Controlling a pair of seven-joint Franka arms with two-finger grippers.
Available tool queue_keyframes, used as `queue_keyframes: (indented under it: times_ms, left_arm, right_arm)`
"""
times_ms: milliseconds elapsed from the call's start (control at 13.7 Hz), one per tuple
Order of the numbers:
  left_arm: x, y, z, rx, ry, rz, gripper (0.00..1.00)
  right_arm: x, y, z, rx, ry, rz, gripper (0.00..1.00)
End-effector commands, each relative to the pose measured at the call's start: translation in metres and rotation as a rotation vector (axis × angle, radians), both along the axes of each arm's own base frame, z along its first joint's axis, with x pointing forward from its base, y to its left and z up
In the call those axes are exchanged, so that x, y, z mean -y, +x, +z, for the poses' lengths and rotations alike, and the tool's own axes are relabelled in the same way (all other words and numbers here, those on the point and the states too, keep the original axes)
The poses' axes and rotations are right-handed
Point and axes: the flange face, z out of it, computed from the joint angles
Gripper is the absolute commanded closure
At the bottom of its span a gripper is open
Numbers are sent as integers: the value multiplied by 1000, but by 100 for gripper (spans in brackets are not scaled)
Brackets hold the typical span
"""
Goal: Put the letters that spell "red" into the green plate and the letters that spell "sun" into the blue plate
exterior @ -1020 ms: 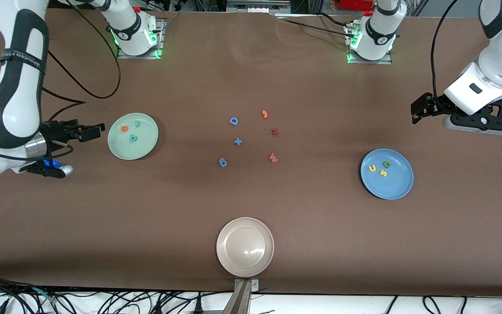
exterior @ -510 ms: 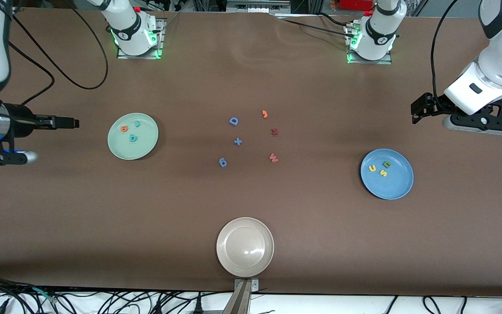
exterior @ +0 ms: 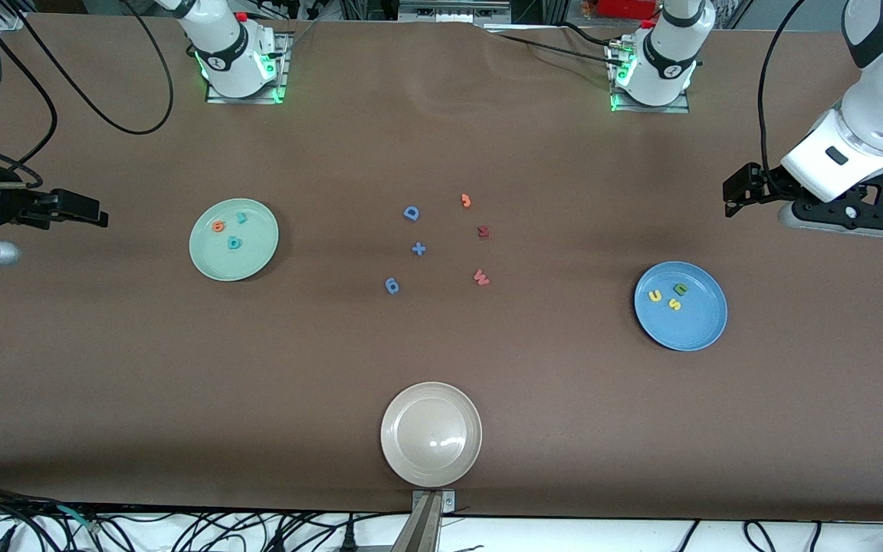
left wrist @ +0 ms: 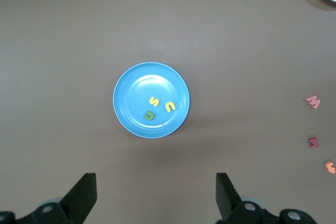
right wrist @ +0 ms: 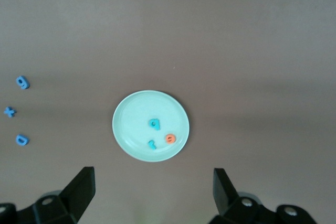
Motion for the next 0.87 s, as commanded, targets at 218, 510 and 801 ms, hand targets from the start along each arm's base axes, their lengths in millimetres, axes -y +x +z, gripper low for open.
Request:
queue_keyframes:
  times_ms: [218,510,801]
  left_arm:
    - [-2,-4,6,-7,-18,-15,0]
    - [-2,-4,6,-9,-18,-17,0]
    - [-2,-4,6,-9,-18,-18,0]
  right_arm:
    - [-8,-27,-1,57,-23,41,1]
    - [-16,-30,0,45,-23,54,1]
    - [-17,-31,-1,26,-22,57,1]
